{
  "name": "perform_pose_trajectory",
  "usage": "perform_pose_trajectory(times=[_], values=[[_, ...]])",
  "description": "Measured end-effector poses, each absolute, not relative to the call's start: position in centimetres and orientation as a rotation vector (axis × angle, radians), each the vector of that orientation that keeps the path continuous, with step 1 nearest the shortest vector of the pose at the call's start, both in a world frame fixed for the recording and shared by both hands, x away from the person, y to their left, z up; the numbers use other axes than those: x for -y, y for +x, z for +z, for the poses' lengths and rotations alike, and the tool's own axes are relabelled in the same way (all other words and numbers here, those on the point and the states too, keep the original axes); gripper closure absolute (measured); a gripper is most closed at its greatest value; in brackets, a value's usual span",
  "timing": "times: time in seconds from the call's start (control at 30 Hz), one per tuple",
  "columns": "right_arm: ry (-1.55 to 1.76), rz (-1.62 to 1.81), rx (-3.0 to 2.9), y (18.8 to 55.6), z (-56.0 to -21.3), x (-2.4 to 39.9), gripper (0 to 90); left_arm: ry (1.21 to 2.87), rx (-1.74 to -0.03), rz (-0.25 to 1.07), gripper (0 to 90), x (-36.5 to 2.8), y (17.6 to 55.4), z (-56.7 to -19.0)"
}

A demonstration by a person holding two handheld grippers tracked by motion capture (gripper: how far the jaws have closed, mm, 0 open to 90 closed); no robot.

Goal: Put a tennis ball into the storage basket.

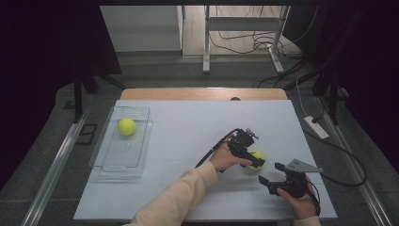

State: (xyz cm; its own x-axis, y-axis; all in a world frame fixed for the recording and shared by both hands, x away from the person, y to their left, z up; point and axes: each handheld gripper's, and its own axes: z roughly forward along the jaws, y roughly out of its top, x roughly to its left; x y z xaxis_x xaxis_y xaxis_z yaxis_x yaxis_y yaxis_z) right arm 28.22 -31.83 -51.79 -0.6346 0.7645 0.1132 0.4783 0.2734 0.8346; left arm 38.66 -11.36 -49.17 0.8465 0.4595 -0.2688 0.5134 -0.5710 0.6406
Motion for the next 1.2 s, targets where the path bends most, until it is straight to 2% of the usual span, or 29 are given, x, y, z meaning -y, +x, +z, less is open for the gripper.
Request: perform_pose_trajectory(times=[0.47, 0.63, 0.83, 1.2], values=[[1.135, 1.296, -2.237, 28.2, -51.8, 31.9, 8.6, 2.299, -0.694, -0.127, 11.6, 12.0, 38.8, -50.1], [1.135, 1.296, -2.235, 28.2, -51.8, 31.9, 8.6, 2.305, -0.67, -0.12, 25.2, 12.2, 38.6, -50.1], [1.135, 1.295, -2.235, 28.2, -51.8, 32.0, 8.6, 2.312, -0.663, -0.065, 26.6, 12.2, 38.4, -49.8], [1.134, 1.296, -2.234, 28.2, -51.8, 31.9, 8.6, 2.279, -0.632, -0.052, 27.0, 11.4, 38.2, -48.8]])
